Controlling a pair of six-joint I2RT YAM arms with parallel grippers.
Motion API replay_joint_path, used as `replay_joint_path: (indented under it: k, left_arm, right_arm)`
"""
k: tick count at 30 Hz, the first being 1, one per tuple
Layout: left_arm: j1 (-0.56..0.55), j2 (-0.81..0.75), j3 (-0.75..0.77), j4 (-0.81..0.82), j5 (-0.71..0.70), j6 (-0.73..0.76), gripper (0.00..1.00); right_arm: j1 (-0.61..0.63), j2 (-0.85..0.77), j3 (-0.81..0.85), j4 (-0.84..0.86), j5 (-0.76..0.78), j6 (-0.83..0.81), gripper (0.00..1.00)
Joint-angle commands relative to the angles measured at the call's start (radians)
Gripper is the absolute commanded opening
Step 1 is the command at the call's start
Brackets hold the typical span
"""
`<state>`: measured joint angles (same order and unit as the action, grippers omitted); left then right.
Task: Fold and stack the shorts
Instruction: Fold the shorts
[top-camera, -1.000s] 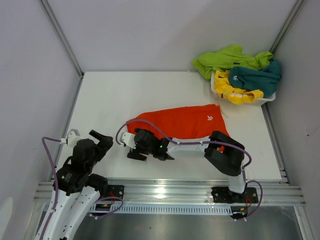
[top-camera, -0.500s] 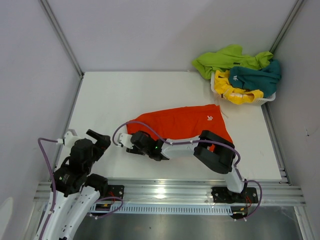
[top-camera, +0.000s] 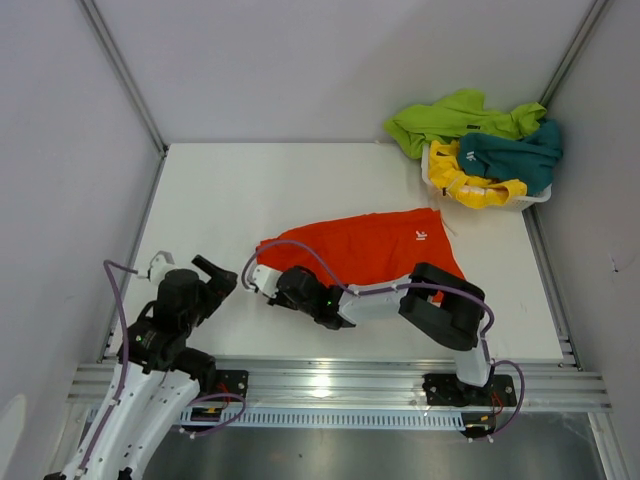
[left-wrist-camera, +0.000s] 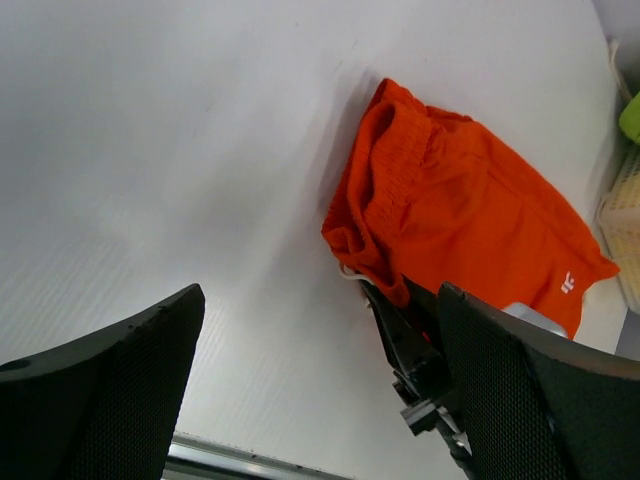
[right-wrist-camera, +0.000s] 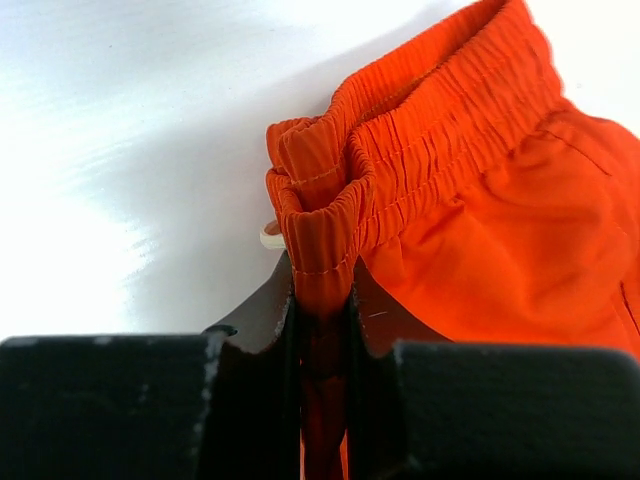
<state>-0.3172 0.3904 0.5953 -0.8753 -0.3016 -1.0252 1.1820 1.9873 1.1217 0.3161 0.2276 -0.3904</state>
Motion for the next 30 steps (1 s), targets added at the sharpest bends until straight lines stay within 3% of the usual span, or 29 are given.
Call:
replay_joint_path:
  k: [1,7,20,30]
  left_arm:
    - [0.009,0.042,-0.035,0.116,0.113,0.027,0.99]
    - [0.013,0.143,-0.063,0.240,0.249,0.039,0.99]
    - [0.047,0.424,-0.141,0.603,0.542,-0.030,0.99]
    - [0.053,0.562,-0.221,0.861,0.607,-0.144,0.99]
  right_arm:
    - [-0.010,-0.103,-0.063,0.176,0.007,0.053,0.00]
    - [-0.030,-0.176,-0.184,0.313,0.015,0.107,0.00]
    - [-0.036,-0.220,-0.244,0.391,0.027,0.113,0.00]
    - [-0.038,-0.226,-0.250,0.403,0.027,0.108,0.00]
